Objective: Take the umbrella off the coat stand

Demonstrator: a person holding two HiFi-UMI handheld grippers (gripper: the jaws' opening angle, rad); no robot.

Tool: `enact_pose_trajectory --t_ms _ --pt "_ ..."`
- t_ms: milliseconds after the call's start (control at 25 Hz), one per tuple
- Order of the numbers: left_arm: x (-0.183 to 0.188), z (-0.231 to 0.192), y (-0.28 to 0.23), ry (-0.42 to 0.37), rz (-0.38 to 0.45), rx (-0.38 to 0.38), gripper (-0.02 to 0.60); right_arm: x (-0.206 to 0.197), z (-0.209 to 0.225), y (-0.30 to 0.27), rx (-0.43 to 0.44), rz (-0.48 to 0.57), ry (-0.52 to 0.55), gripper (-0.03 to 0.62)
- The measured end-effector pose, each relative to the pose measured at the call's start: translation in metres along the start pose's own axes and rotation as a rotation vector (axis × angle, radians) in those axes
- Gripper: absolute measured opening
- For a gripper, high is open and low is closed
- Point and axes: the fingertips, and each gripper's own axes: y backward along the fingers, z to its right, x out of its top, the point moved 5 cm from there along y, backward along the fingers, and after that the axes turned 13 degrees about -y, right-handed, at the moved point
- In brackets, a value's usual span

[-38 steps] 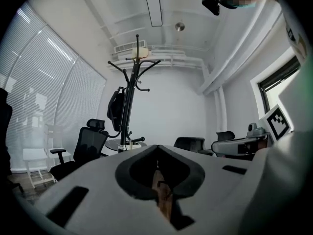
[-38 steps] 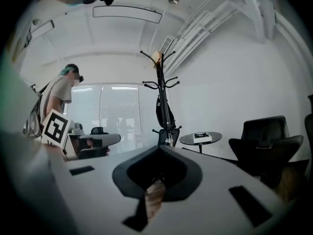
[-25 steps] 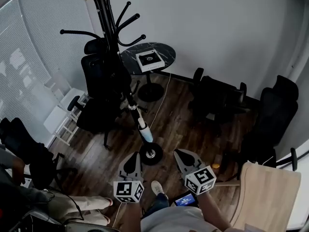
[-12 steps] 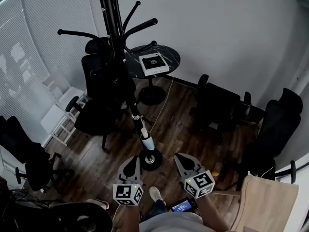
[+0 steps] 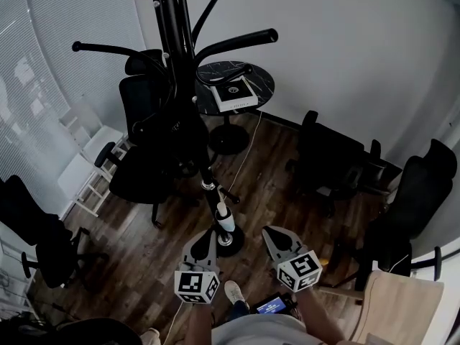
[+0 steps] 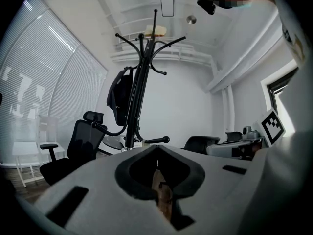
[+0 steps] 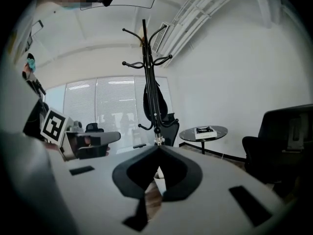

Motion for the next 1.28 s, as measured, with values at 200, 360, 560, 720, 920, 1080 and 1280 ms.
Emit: enact_pose_trajectory --t_ms 200,360,560,720,920,1080,1280 --pt "-0.008 -0.018 -0.027 0.012 -0.015 -0.021 0.021 -0.003 0.008 -0.032 0.024 -0.036 -0.025 0.012" --pt "-0.01 -0.027 -0.046 0.01 -0.016 -0.046 0.021 -0.003 0.012 -0.058 0.047 -0.052 -0.022 0.012" --pt "-0.019 -0.041 -0.07 0.007 -0.037 -0.079 0.021 -0.008 0.014 -0.087 0.049 -0.068 -0.025 0.012" --pt "-0.029 -0.047 -0.085 0.004 -0.052 -0.115 0.023 -0.014 0.017 -0.105 0.05 -0.087 -0.023 0.012" --pt "-0.04 -0.05 -0.1 0.014 -0.065 -0.153 0.023 -0.018 0.019 -0.123 0.064 -0.101 -0.018 0.014" --pt "-0.046 -0.053 -0.111 0.024 -0.068 -0.18 0.023 -0.022 0.02 -0.138 0.08 -0.114 -0.025 0.014" --pt "-0.051 -0.049 -0.122 0.054 -0.08 -0.236 0.084 -0.024 0.019 -0.153 0.094 -0.131 -0.019 0.014"
